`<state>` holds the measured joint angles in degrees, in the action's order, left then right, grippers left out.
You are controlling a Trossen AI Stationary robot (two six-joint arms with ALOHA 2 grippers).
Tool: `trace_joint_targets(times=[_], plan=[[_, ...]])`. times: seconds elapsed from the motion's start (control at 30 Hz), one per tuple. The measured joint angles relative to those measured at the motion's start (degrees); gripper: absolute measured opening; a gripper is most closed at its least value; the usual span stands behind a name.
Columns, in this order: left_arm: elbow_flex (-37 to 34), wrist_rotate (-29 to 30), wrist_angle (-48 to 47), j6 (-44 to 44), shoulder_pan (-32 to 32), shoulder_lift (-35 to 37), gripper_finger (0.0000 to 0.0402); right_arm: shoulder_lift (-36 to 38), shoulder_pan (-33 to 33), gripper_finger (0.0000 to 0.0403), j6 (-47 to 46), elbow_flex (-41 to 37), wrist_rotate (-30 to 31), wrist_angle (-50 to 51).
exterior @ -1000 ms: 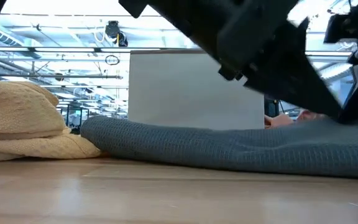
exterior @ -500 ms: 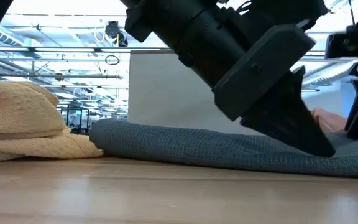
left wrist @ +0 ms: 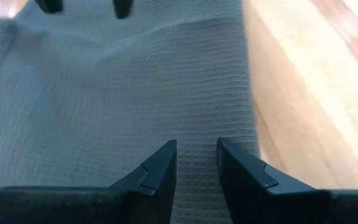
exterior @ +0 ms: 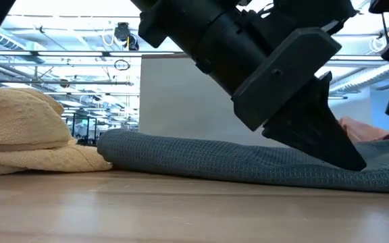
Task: Fold towel
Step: Fold the gray towel
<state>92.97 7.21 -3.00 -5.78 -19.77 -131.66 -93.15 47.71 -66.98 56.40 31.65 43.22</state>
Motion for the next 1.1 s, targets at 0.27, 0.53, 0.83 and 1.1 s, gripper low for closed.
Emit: trace_joint_targets(times=[0.27,0.53,0.83,1.1], plan=[[0.0,15.7,-2.6,-3.8,-0.5,2.1,0.0119,-5.4,1.0,0.0144,-0.5,0.0,-1.2,-5.6],[0.0,15.1,-12.5,1.7,1.4,2.1,0.0119,-10.8,2.1,0.0144,-1.4,0.1,-7.2,-8.6],[0.0,12.9,-17.6,4.6,1.9,2.3,0.0119,-11.1,3.5,0.0144,-1.8,0.2,-8.1,-8.9],[0.1,8.8,-16.4,5.2,1.1,2.3,0.0119,-10.9,5.3,0.0144,-2.8,0.1,-12.2,-9.8]])
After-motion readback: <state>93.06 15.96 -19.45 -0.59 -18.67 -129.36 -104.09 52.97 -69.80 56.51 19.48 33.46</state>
